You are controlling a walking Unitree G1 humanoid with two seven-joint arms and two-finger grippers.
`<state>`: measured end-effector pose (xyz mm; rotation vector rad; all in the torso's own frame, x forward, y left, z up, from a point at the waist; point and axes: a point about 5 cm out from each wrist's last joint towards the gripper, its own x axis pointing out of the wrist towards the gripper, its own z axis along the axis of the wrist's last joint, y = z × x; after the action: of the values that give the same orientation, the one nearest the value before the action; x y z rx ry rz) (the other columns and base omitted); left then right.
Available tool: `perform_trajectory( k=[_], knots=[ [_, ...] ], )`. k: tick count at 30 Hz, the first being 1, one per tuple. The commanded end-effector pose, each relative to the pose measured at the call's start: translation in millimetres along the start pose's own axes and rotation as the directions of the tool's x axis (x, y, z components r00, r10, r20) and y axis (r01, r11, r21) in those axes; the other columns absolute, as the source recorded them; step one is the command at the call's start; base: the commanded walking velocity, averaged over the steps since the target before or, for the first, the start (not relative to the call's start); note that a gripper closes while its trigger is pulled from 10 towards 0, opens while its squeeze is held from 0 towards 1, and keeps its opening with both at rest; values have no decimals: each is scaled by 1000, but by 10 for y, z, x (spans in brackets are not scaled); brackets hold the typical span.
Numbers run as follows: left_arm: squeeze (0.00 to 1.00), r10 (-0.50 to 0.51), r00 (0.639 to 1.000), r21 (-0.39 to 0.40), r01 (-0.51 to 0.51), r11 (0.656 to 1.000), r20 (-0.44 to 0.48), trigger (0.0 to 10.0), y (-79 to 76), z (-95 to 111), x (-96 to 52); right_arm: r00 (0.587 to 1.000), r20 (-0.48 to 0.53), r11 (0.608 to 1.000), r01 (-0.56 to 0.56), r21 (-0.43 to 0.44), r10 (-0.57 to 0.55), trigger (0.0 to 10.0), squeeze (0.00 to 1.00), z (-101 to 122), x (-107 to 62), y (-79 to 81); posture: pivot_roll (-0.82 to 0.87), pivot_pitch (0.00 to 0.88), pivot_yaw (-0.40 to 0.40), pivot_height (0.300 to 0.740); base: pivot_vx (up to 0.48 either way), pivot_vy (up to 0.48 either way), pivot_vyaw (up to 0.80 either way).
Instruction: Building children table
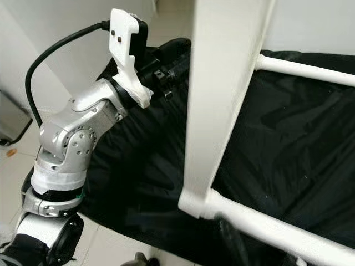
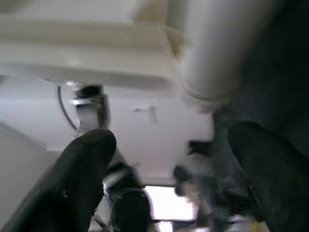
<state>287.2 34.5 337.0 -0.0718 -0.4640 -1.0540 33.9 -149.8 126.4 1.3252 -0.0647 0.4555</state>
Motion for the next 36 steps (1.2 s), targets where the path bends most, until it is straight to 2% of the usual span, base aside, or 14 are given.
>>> perform_trajectory(
  k=[1,2,3,4,9,12,15,18,20,26,30,32,33,36],
  knots=[
    [0,-20,1000,-1,20,1000,-14,10000,-56,-39,111,998,9,998,62,6,-62,10000,0,31,-23,-213,-119,137,152,740,0,0,0],
    [0,-20,1000,1,20,1000,-23,10000,-66,-61,175,995,-61,997,74,5,-74,10000,0,-7,-29,-291,-119,141,164,740,0,0,0],
    [0,-20,1000,1,20,1000,-23,10000,-66,-61,175,995,-61,997,74,5,-74,10000,0,-7,-29,-291,-119,141,164,740,0,0,0],
    [0,-28,999,4,28,1000,-36,10000,-82,-78,222,983,-164,996,79,-39,-84,10000,0,-18,-30,-364,-119,143,166,740,0,0,0],
    [0,-13,999,27,14,1000,-43,10000,-59,-67,228,982,-170,995,64,-77,-76,10000,0,162,-26,-435,-112,140,160,740,0,0,0],
    [0,-13,999,27,14,1000,-43,10000,-59,-67,228,982,-170,995,64,-77,-76,10000,0,162,-26,-435,-112,140,160,740,0,0,0],
    [0,2,999,32,0,999,-49,10000,-39,-68,218,982,-174,991,46,-128,-68,10000,0,238,17,-458,-80,142,142,740,0,0,0],
    [0,11,999,34,-9,999,-48,10000,-27,-72,216,988,-152,986,-13,-167,-13,10000,0,383,147,-442,-77,142,140,740,0,0,0],
    [0,16,999,39,-14,999,-48,10000,-17,-86,217,992,-108,967,-84,-239,59,10000,0,564,353,-353,-73,140,139,740,0,0,0],
    [0,-6,998,49,9,999,-58,10000,-38,-143,196,981,-72,921,-192,-338,178,10000,0,808,616,-146,-76,140,140,740,0,0,0],
    [0,-13,997,49,16,999,-76,10000,-49,-193,185,975,-36,910,-216,-355,218,10000,0,892,690,-89,-78,139,141,740,0,0,0],
    [0,-19,996,45,23,999,-87,10000,-63,-236,177,970,-14,887,-228,-402,243,10000,0,974,758,-53,-79,138,140,740,0,0,0],
    [0,-20,994,46,25,999,-106,10000,-75,-287,158,973,51,869,-178,-461,226,10000,0,1095,853,-79,-79,137,136,740,0,0,0],
    [0,-13,993,49,19,999,-119,10000,-72,-314,148,973,89,861,-144,-487,213,10000,0,1146,899,-92,-79,137,136,740,0,0,0]
  ],
)
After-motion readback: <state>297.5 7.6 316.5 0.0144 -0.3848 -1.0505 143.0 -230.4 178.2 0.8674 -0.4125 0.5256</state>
